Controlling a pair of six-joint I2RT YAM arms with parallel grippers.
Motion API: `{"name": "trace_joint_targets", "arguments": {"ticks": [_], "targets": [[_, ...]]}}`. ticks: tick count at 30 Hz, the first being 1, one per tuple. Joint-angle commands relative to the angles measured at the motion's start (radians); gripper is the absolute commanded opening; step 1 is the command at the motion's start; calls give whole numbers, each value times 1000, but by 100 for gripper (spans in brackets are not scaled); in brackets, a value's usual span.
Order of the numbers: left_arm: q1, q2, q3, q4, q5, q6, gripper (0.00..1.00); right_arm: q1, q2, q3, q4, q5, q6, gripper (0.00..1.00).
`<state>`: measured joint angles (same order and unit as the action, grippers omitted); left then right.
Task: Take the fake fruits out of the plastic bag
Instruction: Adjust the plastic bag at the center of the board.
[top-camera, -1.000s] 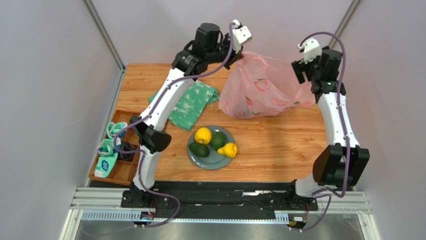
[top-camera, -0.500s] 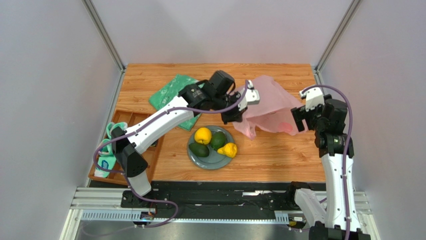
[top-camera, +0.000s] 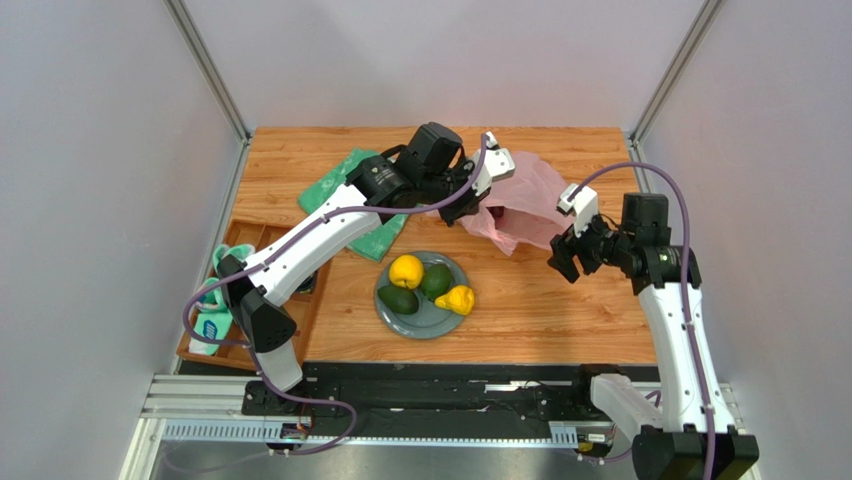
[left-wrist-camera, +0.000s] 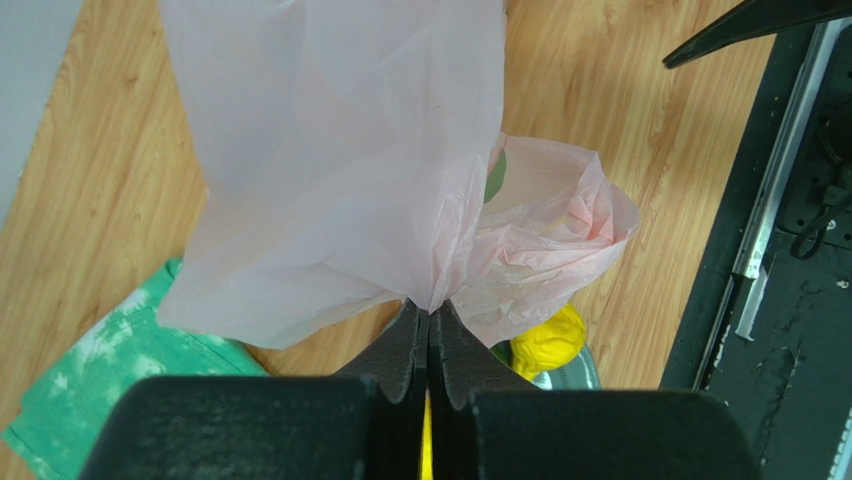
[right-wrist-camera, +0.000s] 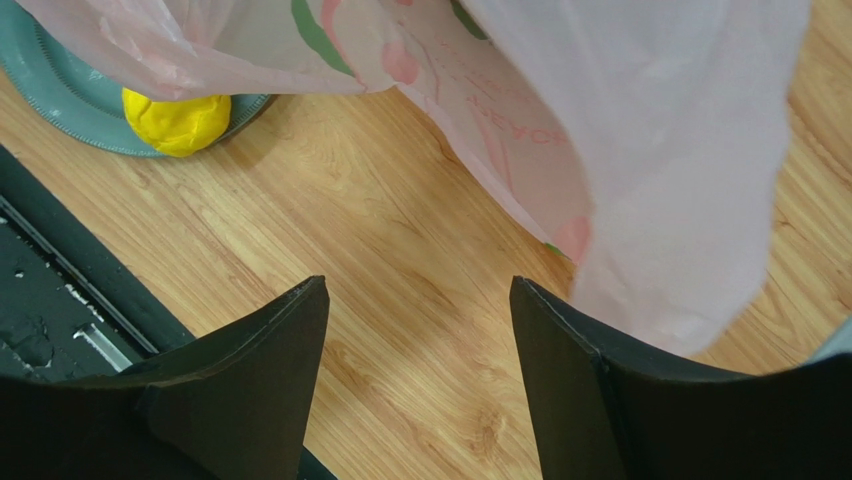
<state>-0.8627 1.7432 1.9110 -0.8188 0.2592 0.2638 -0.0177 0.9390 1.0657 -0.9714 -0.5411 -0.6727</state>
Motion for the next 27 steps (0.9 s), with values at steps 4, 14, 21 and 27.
{"name": "trace_joint_targets", "arguments": {"ticks": [4, 14, 21, 27], "targets": [[17, -20, -6, -25, 0, 83, 0, 58, 113, 34, 232, 62, 11, 81], [25, -54, -110, -72, -34, 138, 0, 56, 72, -90, 512, 305, -56, 88], [31, -31, -87, -72, -25, 152, 0, 53, 24, -114, 519, 332, -152, 89], [40, -24, -86, -62, -25, 157, 0, 53, 108, -210, 571, 490, -261, 91]]}}
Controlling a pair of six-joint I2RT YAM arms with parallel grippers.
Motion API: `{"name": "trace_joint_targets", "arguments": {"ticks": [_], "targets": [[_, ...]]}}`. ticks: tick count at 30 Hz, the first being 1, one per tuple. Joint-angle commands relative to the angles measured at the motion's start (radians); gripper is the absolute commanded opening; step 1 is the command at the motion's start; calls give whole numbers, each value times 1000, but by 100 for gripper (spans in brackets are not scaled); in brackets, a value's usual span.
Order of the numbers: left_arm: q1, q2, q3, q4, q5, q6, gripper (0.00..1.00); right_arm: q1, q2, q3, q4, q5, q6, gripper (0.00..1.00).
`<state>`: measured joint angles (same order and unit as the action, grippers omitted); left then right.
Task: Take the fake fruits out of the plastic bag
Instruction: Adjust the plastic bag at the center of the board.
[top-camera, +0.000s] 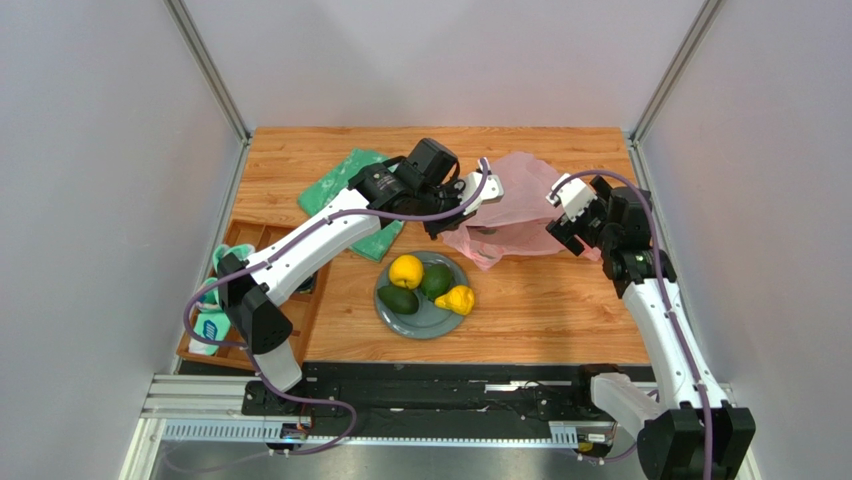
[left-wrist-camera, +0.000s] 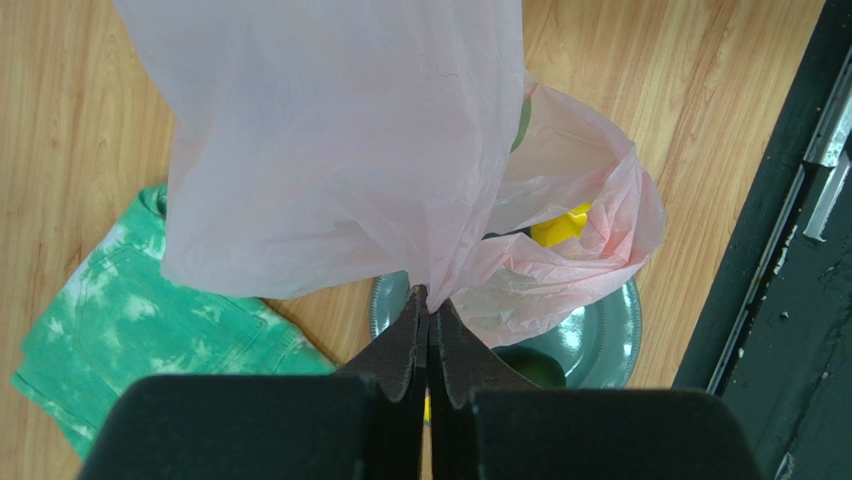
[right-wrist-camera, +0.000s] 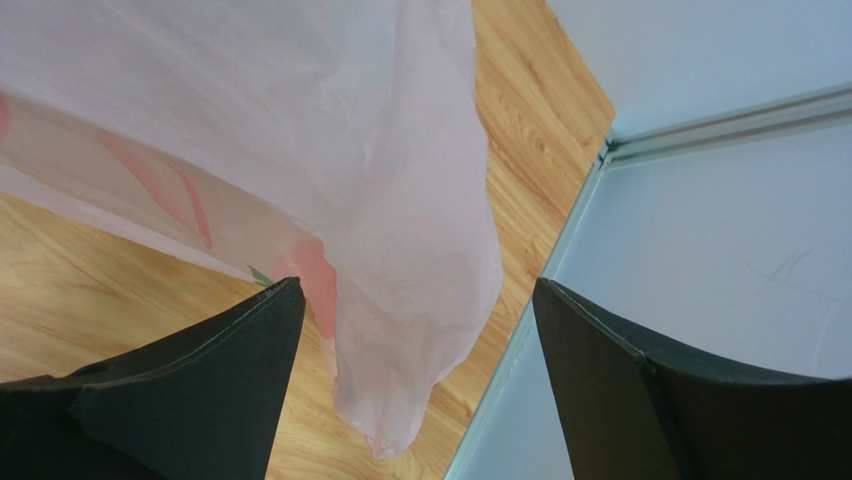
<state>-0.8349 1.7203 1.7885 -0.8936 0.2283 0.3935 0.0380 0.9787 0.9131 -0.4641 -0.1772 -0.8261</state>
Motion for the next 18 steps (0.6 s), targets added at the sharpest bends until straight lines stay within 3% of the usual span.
{"name": "trace_joint_targets", "arguments": {"ticks": [1, 4, 7, 10, 11, 13, 14, 15, 18], "targets": [[20, 4, 40, 21, 9, 27, 0, -4, 93, -60, 58, 151, -107, 91], [42, 44, 118, 19, 22, 51, 0, -29, 216, 8, 76, 134, -42, 82], [77, 111, 243, 19, 14, 117, 0, -29, 369, 156, 128, 125, 36, 62], [138, 235, 435, 24, -3, 157, 0, -29, 571, 526, 57, 63, 157, 35], [157, 266, 495, 27, -3, 162, 0, -29, 636, 740, 23, 47, 191, 17], [206, 359, 681, 44, 3, 157, 0, -29, 743, 976, -39, 27, 278, 1], [220, 384, 742, 56, 9, 156, 0, -30, 843, 1072, -89, 21, 298, 0], [232, 407, 794, 71, 17, 157, 0, -29, 877, 1271, -111, 10, 321, 0], [247, 401, 878, 194, 49, 169, 0, -29, 913, 1446, -156, -16, 367, 0]]}}
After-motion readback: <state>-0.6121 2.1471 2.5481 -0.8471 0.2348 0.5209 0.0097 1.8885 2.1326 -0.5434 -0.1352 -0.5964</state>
